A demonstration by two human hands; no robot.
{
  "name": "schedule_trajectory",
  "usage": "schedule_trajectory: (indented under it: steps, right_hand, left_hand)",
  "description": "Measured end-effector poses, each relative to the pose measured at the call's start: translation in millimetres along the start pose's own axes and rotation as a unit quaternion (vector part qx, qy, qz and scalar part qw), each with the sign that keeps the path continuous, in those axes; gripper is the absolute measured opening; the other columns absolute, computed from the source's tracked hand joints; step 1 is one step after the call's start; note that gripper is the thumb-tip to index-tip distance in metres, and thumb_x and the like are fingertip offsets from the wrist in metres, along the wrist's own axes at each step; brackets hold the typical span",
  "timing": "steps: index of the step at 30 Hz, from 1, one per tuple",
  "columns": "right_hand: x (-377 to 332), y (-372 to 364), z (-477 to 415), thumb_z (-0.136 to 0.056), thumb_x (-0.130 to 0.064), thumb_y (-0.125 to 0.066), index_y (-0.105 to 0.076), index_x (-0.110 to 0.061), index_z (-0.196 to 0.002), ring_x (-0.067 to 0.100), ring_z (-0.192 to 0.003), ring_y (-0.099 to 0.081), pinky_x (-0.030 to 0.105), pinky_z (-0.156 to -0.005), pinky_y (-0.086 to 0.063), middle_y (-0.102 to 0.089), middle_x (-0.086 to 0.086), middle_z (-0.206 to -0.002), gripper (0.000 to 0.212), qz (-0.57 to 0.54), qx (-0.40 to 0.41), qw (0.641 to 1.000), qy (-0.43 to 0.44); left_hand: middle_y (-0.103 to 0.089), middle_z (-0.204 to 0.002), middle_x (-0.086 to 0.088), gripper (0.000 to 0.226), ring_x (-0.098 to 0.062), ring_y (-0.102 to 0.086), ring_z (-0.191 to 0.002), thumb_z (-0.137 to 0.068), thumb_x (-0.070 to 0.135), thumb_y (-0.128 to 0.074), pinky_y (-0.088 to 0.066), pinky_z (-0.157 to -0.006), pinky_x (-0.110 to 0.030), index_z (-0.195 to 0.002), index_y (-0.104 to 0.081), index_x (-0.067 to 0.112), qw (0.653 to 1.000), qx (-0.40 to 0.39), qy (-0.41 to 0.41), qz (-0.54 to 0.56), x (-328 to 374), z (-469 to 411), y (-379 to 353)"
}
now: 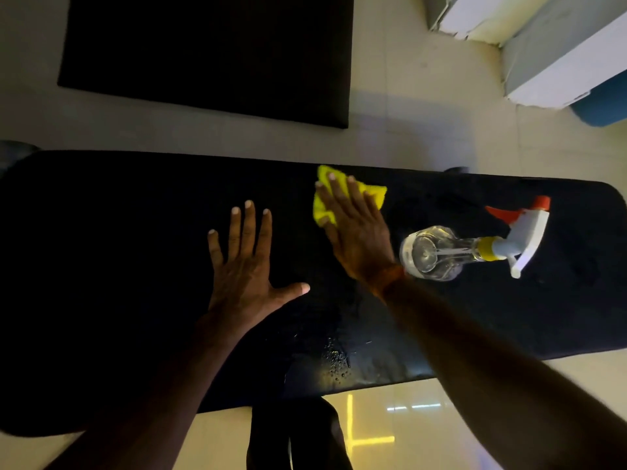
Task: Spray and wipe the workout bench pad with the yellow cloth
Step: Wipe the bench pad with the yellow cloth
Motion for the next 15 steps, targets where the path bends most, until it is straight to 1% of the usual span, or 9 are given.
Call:
schedule_trajectory:
  steps: [3,4,5,7,9,10,13,14,15]
  right_hand:
    - [32.0,4.2,-26.7,-0.11,-0.036,-0.031,-0.018,-0.026,-0.163,0.03,-0.16,-0.005,0.052,-0.126,-0.014,-0.01,0.001,-0.172,0.056,-0.022,0.009,0.983,-0.184]
    - [22.8,-0.7,-23.1,-0.109,-0.037,-0.031,-0.016,-0.027,-0.163,0.03,-0.16,-0.003,0.053,-0.126,-0.012,-0.009,0.001,-0.173,0.057,-0.038,0.005,0.978,-0.207]
    - [5.1,-5.7,-12.9,-0.108,-0.036,-0.032,-0.016,-0.028,-0.163,0.03,-0.16,-0.001,0.054,-0.127,-0.012,-0.008,0.0,-0.173,0.058,-0.042,0.006,0.982,-0.183]
    - [-27.8,-13.0,28.0,-0.106,-0.035,-0.034,-0.015,-0.03,-0.163,0.028,-0.16,0.0,0.054,-0.126,-0.016,-0.007,-0.004,-0.173,0.061,-0.016,-0.002,0.999,-0.05]
    - [-23.4,-12.4,55.5,-0.106,-0.036,-0.034,-0.016,-0.032,-0.163,0.027,-0.16,-0.001,0.053,-0.125,-0.019,-0.008,-0.006,-0.173,0.06,0.011,-0.028,0.999,0.037]
    - [-14.3,-10.2,53.7,-0.107,-0.037,-0.032,-0.016,-0.032,-0.163,0.026,-0.16,-0.001,0.053,-0.125,-0.02,-0.009,-0.006,-0.173,0.058,0.019,-0.027,0.999,0.022]
    - [-9.9,-12.5,42.5,-0.108,-0.04,-0.023,-0.015,-0.029,-0.163,0.029,-0.16,0.0,0.055,-0.126,-0.015,-0.007,-0.002,-0.173,0.057,-0.028,-0.017,0.984,-0.176]
    - [-31.9,-16.5,44.9,-0.107,-0.041,-0.022,-0.015,-0.028,-0.163,0.03,-0.16,0.0,0.055,-0.127,-0.013,-0.007,-0.001,-0.173,0.058,-0.036,-0.015,0.985,-0.165]
    - [-58.2,-21.7,50.4,-0.107,-0.04,-0.024,-0.017,-0.027,-0.163,0.031,-0.16,0.0,0.056,-0.127,-0.012,-0.009,0.0,-0.173,0.059,-0.037,-0.014,0.995,-0.093]
  left_hand:
    - [0.021,-0.169,-0.007,0.136,-0.026,0.02,-0.156,-0.061,0.099,-0.037,0.003,-0.122,-0.064,-0.161,0.009,0.019,1.0,-0.005,-0.003,-0.007,-5.0,5.8,1.1]
    - [0.022,-0.169,-0.007,0.136,-0.026,0.019,-0.156,-0.062,0.099,-0.037,0.003,-0.122,-0.063,-0.161,0.01,0.019,1.0,-0.007,-0.003,-0.008,-7.4,8.9,1.6]
    - [0.021,-0.169,-0.006,0.135,-0.026,0.019,-0.156,-0.062,0.098,-0.037,0.003,-0.122,-0.063,-0.162,0.009,0.019,1.0,-0.006,0.0,-0.008,-10.8,12.8,2.8]
    - [0.019,-0.169,-0.006,0.134,-0.025,0.018,-0.156,-0.062,0.096,-0.039,0.002,-0.122,-0.063,-0.162,0.007,0.019,1.0,-0.005,0.004,-0.009,-17.2,20.4,5.7]
    - [0.018,-0.17,-0.005,0.134,-0.026,0.017,-0.156,-0.063,0.095,-0.045,0.0,-0.122,-0.064,-0.162,0.006,0.02,1.0,-0.009,0.008,-0.009,-24.8,29.0,6.2]
    - [0.017,-0.17,-0.005,0.134,-0.026,0.016,-0.157,-0.063,0.094,-0.047,-0.001,-0.122,-0.065,-0.162,0.005,0.02,1.0,-0.009,0.012,-0.009,-29.4,33.3,6.3]
    - [0.016,-0.17,-0.006,0.134,-0.026,0.015,-0.157,-0.064,0.096,-0.045,-0.003,-0.122,-0.065,-0.162,0.005,0.021,1.0,-0.009,0.017,-0.014,-37.7,42.7,4.7]
    - [0.015,-0.17,-0.007,0.133,-0.027,0.013,-0.157,-0.065,0.097,-0.043,-0.004,-0.122,-0.065,-0.162,0.005,0.021,1.0,-0.006,0.016,-0.014,-39.0,44.6,4.2]
    - [0.014,-0.17,-0.007,0.133,-0.027,0.012,-0.157,-0.065,0.098,-0.041,-0.004,-0.123,-0.064,-0.162,0.004,0.02,1.0,-0.002,0.017,-0.012,-40.4,46.2,4.1]
Point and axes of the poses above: each hand's wrist, its own z-axis away from the middle knuckle, its own y-axis out of the back of the hand, x = y × z, the point moved 9 cm from there along -z, towards the middle knuckle
